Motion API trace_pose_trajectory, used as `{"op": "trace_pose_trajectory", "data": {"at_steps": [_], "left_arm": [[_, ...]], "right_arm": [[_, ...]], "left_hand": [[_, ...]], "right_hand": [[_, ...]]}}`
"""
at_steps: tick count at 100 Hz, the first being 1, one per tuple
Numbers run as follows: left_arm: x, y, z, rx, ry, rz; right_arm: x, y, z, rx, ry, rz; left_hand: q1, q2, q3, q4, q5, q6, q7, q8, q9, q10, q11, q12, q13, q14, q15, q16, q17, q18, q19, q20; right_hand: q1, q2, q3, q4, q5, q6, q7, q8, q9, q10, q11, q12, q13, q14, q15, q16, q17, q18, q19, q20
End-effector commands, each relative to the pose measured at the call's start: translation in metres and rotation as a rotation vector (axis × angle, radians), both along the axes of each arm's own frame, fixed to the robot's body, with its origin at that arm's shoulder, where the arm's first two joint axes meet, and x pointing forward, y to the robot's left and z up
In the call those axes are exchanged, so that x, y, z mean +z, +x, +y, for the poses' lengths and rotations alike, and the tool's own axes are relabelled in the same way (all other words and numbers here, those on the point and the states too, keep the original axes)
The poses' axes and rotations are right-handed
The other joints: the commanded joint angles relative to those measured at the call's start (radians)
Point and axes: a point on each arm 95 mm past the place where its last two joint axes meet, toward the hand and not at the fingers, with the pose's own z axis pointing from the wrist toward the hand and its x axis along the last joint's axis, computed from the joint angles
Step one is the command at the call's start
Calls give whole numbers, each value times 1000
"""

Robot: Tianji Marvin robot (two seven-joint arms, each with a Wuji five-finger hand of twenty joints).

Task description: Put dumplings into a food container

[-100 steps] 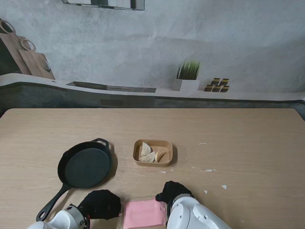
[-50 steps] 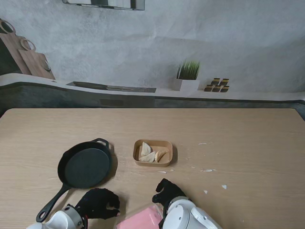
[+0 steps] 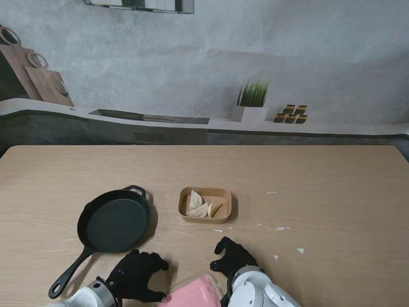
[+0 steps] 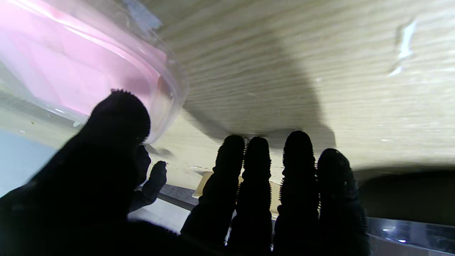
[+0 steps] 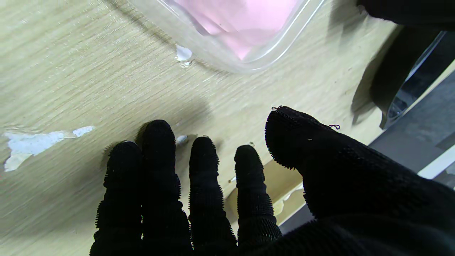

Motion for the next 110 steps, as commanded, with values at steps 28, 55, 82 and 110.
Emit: {"op": "trace_pose_trajectory", "data": {"at_steps": [28,55,82,110], "left_arm": [[-7,10,-14,-174,148,-83],[4,34,-28,-198,168,-278],[21,36,-10,-101,92,-442],[19,0,36,-28,1,-173]], "right_arm": [[-2,-9,2,14,30,7],[-2,-10,0,6,21,-6],[-2,-12,0,7,-12,-6],[-3,-21,-1,35,-76,20]], "left_hand": [[75,-147,215,2,-28,-76,72,35,-25,-79,-33,-41,-19,-59,-36,-25,-10,-66,-11,29],[80,-144,274,1,-31,-91,111,49,-23,-87,-12,-33,-9,-72,-24,-24,-7,-73,-15,27],[41,23,176,1,6,-123,140,44,4,-77,8,-34,-11,-56,-11,-33,-20,-57,-27,12],[91,306,-188,17,509,-197,271,118,80,-68,-105,-110,-168,-29,-124,-67,-268,11,-325,-91]], "right_hand": [[-23,-7,12,40,-1,-15,11,-12,-6,-12,34,12,-40,12,-35,-16,-38,-50,27,29],[-16,3,3,42,18,8,3,-16,-12,-10,25,8,-45,13,-36,-17,-40,-52,22,34],[-29,9,-4,41,44,58,-20,-30,-8,6,20,5,-47,19,-38,-18,-46,-51,14,38],[-82,21,-20,36,97,96,-35,-40,22,32,14,2,-23,41,-37,-20,-25,-25,21,45]]}}
